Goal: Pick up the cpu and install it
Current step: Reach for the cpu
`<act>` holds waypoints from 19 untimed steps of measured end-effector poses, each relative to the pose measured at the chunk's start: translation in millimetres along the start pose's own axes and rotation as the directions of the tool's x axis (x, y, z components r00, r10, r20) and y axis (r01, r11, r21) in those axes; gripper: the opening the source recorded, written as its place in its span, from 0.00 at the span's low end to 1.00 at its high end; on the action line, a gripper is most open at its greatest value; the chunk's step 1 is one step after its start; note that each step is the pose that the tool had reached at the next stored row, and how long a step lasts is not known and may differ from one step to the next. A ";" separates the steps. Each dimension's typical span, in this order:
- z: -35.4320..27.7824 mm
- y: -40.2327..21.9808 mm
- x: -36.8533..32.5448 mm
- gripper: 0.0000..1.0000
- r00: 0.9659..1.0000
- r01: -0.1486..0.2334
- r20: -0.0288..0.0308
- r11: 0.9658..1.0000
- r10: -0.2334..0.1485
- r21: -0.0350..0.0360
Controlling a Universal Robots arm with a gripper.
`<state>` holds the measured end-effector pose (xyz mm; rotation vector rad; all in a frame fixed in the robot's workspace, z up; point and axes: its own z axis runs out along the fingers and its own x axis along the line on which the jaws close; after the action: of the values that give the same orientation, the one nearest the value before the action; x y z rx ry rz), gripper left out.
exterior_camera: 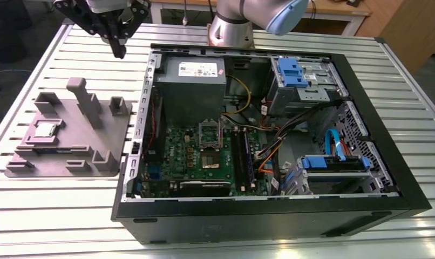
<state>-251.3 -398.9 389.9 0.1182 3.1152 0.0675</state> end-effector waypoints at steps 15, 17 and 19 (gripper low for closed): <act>-0.1 -0.2 2.8 0.10 1.000 0.000 0.000 1.000 0.000 0.000; 0.0 -0.2 3.2 0.10 1.000 0.000 0.000 1.000 0.000 0.000; -0.1 -0.3 3.6 0.10 1.000 0.000 0.000 1.000 0.000 0.000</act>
<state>-254.9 -398.9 389.9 0.1182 3.1151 0.0676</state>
